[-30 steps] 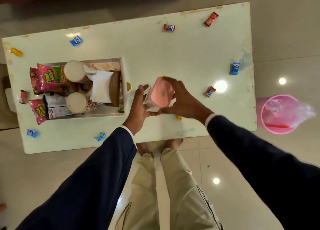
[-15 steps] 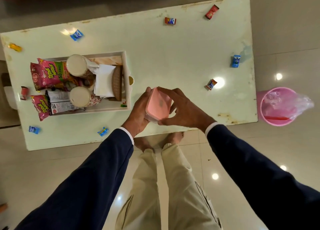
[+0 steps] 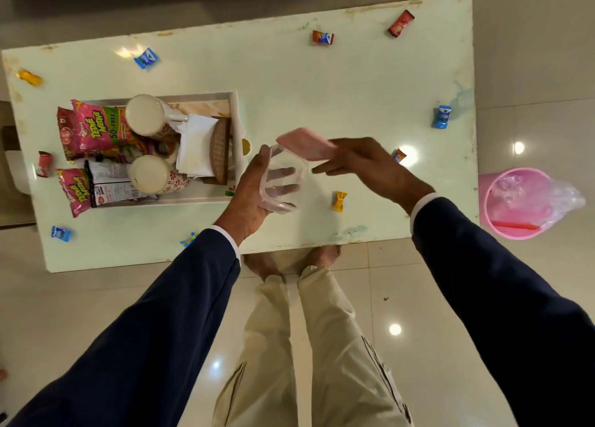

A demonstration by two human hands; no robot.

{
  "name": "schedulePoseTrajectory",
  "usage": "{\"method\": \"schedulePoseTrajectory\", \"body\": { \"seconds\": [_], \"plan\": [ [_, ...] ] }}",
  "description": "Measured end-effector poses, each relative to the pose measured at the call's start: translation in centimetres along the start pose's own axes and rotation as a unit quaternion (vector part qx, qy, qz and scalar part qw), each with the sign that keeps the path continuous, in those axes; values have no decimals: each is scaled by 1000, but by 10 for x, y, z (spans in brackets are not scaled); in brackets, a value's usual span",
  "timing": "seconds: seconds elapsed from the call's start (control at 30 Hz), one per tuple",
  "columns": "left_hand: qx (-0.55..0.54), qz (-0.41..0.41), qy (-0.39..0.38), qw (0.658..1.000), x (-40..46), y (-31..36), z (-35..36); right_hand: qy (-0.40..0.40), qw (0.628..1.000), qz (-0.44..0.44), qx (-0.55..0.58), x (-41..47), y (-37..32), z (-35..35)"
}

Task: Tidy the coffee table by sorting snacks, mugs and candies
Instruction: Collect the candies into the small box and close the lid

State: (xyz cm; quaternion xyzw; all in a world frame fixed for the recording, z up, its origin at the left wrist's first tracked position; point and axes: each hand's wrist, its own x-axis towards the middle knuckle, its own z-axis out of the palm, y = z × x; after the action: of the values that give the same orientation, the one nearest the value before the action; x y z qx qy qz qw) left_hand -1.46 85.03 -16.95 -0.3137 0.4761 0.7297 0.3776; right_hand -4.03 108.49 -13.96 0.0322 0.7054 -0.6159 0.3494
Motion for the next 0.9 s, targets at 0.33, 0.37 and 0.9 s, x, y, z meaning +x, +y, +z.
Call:
{"method": "schedulePoseTrajectory", "body": {
  "seconds": [0.33, 0.37, 0.9],
  "plan": [
    [-30, 29, -5, 999, 3, -8, 6, 351, 833, 210, 372, 45, 66, -33],
    [-26, 32, -2, 999, 4, -8, 7, 352, 827, 213, 382, 49, 70, -31],
    [72, 72, 39, 994, 12, -11, 34, 108, 987, 116, 31, -8, 59, 65]
  ]
}}
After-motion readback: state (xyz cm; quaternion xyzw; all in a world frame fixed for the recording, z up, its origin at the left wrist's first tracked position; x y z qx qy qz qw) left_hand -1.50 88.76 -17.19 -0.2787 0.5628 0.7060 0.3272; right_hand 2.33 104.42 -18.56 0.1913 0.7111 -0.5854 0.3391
